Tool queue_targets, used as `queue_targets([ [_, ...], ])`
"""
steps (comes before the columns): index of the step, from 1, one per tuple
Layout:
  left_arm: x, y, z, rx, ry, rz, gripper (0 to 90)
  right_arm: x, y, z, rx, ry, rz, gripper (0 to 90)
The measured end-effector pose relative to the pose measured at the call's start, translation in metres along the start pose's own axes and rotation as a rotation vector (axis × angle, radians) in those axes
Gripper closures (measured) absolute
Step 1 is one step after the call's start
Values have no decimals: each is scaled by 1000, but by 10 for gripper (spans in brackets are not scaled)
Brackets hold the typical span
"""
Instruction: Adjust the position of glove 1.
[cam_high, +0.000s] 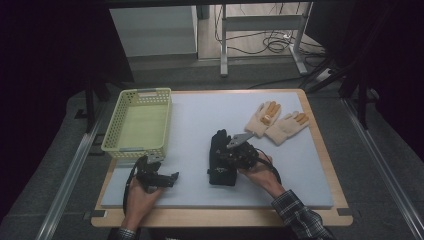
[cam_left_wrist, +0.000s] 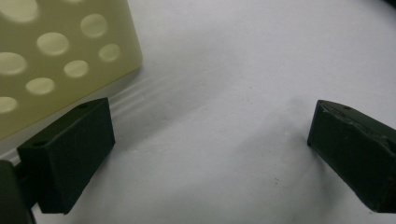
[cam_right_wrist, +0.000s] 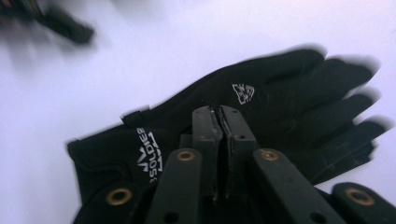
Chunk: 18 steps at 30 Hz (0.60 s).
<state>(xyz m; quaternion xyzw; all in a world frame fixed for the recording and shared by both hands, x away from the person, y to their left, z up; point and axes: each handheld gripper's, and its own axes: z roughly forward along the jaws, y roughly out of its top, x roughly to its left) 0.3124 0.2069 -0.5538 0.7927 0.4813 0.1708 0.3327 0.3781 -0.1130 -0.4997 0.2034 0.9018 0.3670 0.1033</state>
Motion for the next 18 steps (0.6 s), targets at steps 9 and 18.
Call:
queue_targets([
  [9,0,0,0,-1,0,-2,12,-3,0,-15,-54,-25,34,570],
  [18,0,0,0,0,0,-2,12,-14,-28,-41,-93,-100,120,501],
])
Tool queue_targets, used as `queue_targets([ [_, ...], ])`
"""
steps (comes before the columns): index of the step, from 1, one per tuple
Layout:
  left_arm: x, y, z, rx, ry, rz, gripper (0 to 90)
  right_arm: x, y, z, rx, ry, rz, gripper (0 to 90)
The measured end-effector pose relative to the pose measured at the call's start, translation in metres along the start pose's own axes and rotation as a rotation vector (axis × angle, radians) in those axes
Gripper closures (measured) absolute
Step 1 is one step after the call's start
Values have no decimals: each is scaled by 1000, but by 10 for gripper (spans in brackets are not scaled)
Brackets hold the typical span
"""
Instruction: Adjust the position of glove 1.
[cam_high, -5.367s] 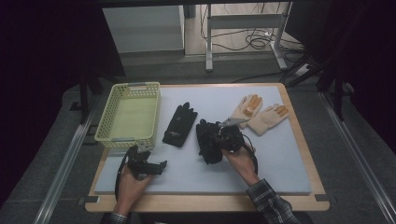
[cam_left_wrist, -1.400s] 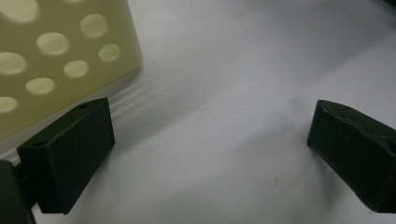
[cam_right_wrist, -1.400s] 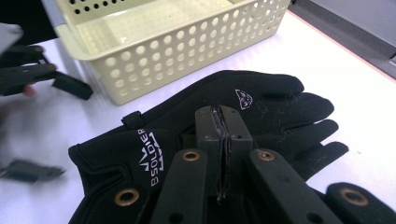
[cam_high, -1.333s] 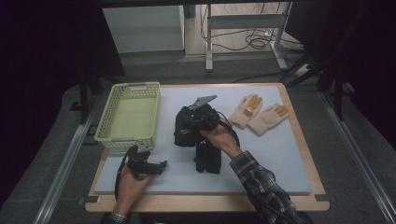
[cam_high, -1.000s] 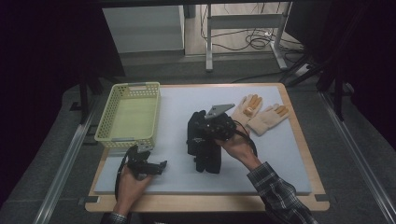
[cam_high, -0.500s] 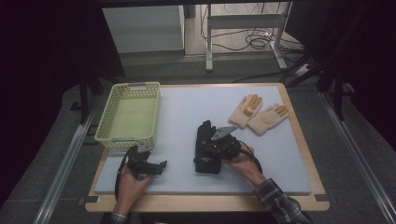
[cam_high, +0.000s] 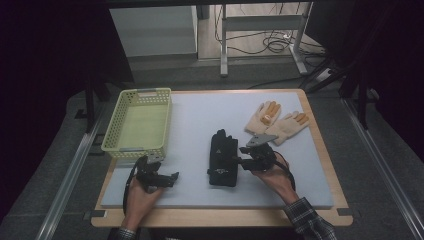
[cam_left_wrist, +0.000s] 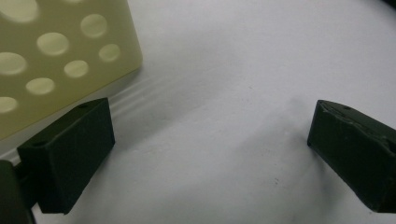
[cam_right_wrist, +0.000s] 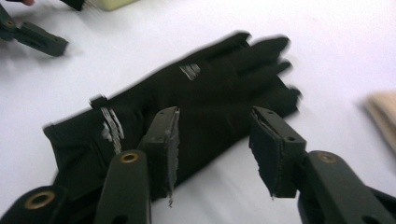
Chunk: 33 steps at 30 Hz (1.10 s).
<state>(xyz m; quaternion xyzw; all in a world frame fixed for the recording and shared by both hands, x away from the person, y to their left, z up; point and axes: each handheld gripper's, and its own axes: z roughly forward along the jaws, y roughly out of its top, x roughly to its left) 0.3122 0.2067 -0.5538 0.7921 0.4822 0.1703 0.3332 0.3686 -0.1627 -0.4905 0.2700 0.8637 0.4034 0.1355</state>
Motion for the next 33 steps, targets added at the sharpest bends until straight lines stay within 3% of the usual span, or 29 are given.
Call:
queue_targets([
  [4,0,0,0,0,0,0,12,-3,-15,-6,7,-28,25,494],
  [8,0,0,0,-1,1,0,12,2,-29,-9,25,-21,26,657],
  [15,0,0,0,-1,1,0,12,12,-47,-6,52,59,28,881],
  [21,0,0,0,-1,1,0,12,23,-51,3,59,102,15,884],
  [33,0,0,0,-1,1,0,12,44,-37,23,55,148,-27,884],
])
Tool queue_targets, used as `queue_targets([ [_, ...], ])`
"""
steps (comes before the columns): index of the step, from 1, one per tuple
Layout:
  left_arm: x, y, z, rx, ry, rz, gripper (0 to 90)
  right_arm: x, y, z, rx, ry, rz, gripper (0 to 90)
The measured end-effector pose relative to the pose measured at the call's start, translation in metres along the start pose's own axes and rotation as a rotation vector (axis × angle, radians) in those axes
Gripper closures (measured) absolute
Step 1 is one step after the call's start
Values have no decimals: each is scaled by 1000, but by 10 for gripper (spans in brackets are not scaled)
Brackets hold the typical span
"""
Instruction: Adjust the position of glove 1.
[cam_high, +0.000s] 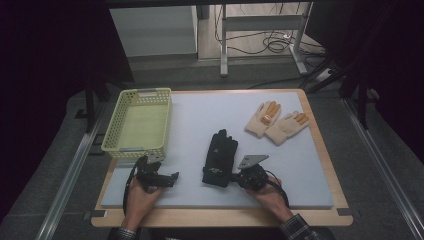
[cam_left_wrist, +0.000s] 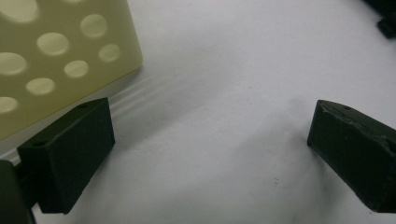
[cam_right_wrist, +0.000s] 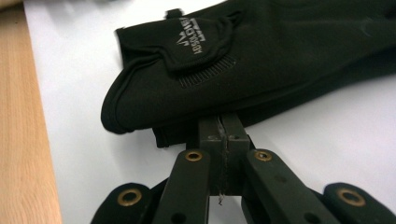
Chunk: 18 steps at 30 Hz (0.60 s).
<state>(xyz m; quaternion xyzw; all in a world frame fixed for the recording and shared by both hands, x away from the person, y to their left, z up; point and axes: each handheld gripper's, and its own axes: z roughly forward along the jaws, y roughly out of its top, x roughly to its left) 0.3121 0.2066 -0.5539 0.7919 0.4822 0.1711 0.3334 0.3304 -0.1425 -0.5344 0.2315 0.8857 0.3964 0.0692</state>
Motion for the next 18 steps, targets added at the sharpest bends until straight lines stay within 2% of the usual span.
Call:
queue_targets([
  [10,0,0,0,1,0,0,12,14,21,28,-4,19,-36,884],
  [18,0,0,0,-3,0,-5,12,18,38,49,-6,-7,-55,884],
])
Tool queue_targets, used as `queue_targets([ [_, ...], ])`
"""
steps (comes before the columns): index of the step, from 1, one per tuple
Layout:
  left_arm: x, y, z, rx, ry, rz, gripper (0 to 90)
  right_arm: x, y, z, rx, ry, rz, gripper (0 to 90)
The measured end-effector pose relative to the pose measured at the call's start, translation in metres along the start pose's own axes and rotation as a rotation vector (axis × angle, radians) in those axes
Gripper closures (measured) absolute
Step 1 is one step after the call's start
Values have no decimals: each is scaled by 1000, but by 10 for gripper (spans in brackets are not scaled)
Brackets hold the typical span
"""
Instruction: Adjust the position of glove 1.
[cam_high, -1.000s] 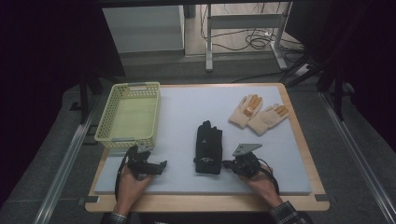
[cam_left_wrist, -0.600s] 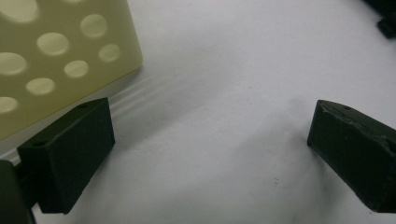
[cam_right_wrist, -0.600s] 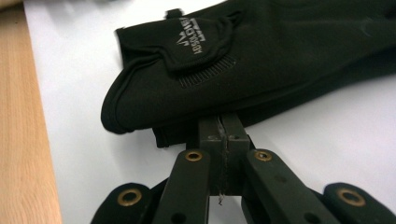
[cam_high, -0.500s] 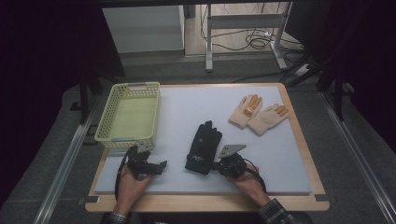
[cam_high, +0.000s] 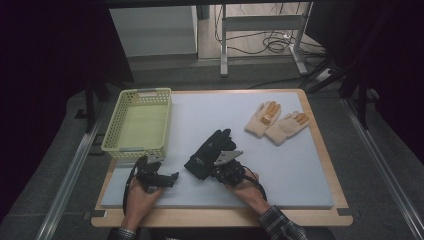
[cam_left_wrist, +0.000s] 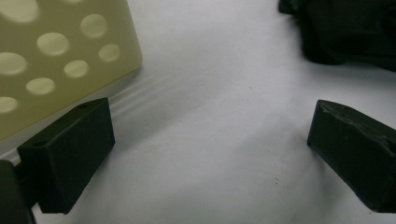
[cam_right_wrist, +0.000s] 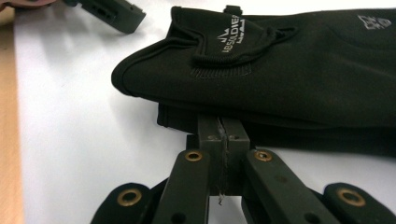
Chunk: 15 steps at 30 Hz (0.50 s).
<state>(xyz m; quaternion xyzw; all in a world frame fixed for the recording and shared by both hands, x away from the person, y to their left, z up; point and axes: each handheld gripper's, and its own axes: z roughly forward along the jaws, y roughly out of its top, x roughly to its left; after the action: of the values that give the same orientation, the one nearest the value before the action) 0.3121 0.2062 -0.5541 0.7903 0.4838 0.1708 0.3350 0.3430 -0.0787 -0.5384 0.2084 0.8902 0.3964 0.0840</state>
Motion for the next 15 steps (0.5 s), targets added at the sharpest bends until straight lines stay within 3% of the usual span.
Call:
queue_targets([
  [6,0,0,0,1,0,0,12,0,2,1,2,1,1,881],
  [15,-1,1,0,5,3,5,13,-6,-3,-23,-17,-42,5,764],
])
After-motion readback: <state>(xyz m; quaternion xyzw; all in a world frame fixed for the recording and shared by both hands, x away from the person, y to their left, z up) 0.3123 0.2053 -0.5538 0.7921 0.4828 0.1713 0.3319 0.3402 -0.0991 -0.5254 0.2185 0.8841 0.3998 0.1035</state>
